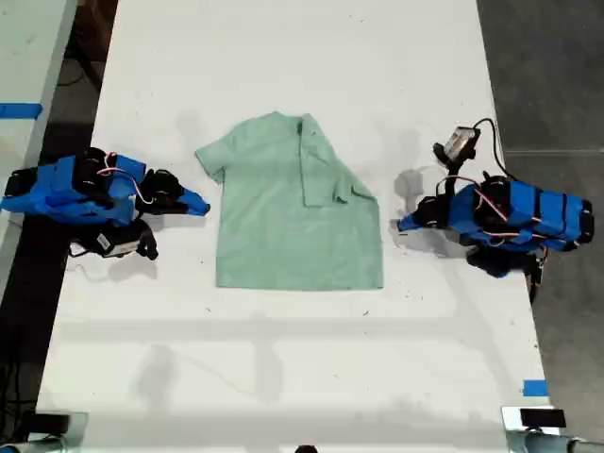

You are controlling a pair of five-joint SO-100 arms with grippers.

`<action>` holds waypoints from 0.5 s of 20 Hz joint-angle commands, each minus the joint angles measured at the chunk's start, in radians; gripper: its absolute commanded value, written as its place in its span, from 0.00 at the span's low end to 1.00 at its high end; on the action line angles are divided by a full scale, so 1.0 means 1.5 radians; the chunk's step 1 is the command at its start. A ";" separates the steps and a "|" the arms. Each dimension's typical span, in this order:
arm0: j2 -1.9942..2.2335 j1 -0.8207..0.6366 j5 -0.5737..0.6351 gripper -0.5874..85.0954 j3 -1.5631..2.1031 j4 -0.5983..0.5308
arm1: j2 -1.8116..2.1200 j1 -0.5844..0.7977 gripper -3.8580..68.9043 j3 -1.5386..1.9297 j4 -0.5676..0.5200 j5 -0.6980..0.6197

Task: Fold t shirt

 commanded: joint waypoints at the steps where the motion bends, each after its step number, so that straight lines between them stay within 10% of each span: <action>1: -0.450 -0.017 0.044 0.01 -0.405 0.047 | 0.007 -0.005 0.08 0.021 0.001 0.010; 6: -0.044 0.038 -0.016 0.01 -0.190 0.075 | 0.007 -0.005 0.08 0.021 0.003 0.014; 10: -0.373 -0.056 0.098 0.01 -0.401 0.076 | 0.007 -0.003 0.08 0.022 0.003 0.013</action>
